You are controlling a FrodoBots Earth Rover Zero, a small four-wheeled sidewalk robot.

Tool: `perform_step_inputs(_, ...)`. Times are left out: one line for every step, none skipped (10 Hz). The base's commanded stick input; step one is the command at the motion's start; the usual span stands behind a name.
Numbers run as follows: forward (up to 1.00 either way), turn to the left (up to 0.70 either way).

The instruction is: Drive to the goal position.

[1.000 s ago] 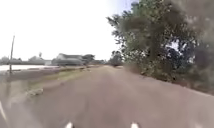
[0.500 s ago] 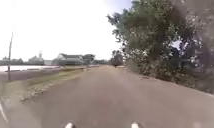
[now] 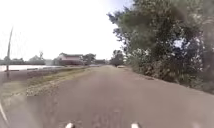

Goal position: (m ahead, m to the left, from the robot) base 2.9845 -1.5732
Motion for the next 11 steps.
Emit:
perform_step_inputs(0.70, 0.00)
perform_step_inputs(0.70, 0.00)
perform_step_inputs(0.70, 0.00)
perform_step_inputs(0.70, 0.00)
perform_step_inputs(0.70, 0.00)
perform_step_inputs(0.70, 0.00)
perform_step_inputs(0.70, 0.00)
perform_step_inputs(0.70, 0.00)
perform_step_inputs(0.70, 0.00)
perform_step_inputs(0.70, 0.00)
perform_step_inputs(0.70, 0.00)
